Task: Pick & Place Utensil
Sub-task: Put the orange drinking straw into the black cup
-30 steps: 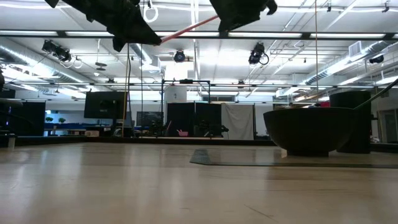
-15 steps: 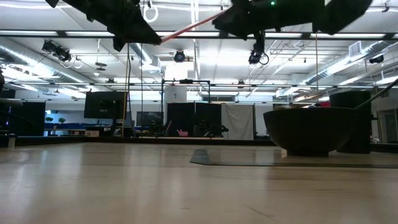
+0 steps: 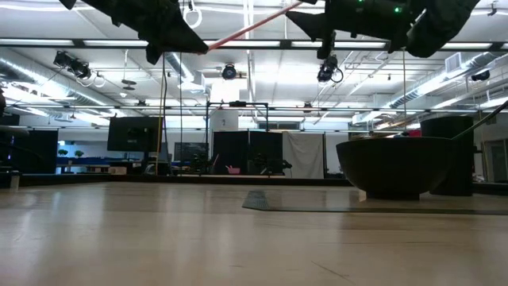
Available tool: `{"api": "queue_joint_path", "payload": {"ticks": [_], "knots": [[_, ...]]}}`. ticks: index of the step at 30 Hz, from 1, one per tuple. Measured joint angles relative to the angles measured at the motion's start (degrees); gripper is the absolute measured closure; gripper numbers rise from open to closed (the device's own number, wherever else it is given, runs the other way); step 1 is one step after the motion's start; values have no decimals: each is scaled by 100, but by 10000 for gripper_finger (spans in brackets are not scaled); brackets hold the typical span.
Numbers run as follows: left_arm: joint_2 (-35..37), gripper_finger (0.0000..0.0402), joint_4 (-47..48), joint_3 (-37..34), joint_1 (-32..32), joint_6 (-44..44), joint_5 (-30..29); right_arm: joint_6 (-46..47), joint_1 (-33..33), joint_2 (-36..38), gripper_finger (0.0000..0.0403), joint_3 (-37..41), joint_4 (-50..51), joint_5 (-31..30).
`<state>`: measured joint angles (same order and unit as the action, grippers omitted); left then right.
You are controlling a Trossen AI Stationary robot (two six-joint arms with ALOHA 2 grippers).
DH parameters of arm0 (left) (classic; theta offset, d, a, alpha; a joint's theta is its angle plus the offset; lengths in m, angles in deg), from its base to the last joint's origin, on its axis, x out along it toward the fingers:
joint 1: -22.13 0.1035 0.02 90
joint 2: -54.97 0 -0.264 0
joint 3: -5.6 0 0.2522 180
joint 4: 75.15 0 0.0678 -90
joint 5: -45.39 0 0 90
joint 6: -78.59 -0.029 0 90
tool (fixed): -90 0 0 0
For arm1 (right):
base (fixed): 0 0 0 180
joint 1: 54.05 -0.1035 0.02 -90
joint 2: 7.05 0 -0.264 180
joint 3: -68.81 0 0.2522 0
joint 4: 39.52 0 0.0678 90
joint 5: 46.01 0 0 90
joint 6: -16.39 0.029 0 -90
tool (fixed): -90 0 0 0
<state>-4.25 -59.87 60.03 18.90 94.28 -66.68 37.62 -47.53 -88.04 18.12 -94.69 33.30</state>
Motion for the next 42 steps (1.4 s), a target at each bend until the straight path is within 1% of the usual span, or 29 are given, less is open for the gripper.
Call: {"api": "queue_joint_path", "payload": {"ticks": [2,5,8,11,15,28,33,37,40,42], "knots": [[0,392,-4,0,0,0,44,23,62,0,196,-45,34,11],[0,392,-8,0,-2,0,53,36,135,-1,180,-68,53,-83],[0,392,-10,0,0,0,52,52,192,-2,177,-113,32,-132],[0,392,-9,0,-1,0,51,93,221,-2,184,-151,34,-171],[0,392,-9,0,-1,-1,51,51,222,-6,210,-155,-42,-180],[0,392,-6,0,-1,0,51,-229,230,-7,352,-155,-139,-182],[0,389,18,0,0,-79,47,-277,227,-7,387,-155,-137,-180],[0,361,184,0,-88,-88,33,-532,223,61,396,-155,-21,-181],[23,323,422,0,-275,-82,54,-724,194,371,395,-155,381,-196],[57,293,526,2,-419,0,51,-726,157,650,394,-155,846,-164]]}}
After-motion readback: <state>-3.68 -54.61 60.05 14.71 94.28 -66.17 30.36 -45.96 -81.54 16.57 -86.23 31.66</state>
